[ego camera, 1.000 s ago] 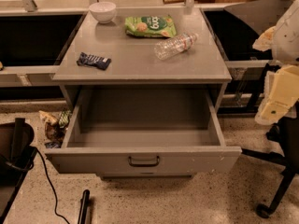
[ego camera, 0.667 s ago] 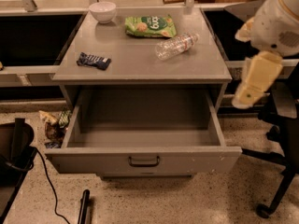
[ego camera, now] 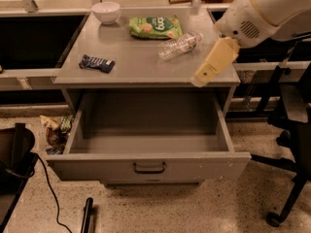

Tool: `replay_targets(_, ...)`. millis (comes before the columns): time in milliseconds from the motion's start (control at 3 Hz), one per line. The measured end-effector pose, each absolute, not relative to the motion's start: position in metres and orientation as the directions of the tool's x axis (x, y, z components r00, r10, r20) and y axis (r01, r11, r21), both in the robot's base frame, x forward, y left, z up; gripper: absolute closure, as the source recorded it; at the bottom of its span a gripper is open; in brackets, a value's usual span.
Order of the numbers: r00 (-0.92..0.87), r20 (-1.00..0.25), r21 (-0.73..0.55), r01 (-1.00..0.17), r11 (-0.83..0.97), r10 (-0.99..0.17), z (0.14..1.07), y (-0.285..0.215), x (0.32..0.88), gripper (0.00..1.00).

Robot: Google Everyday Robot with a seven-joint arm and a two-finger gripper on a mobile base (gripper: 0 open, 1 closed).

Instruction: Place rxbar blueberry into top drawer

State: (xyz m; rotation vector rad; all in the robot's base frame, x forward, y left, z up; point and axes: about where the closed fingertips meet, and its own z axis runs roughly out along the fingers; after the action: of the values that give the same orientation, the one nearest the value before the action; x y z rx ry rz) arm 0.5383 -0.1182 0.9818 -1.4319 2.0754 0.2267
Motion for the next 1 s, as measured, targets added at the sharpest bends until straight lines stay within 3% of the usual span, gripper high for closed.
replay_targets(1000,-0.197,-0.642,-0.2,-0.89,0.41,-0.741,0.982,-0.097,0.565,0.0)
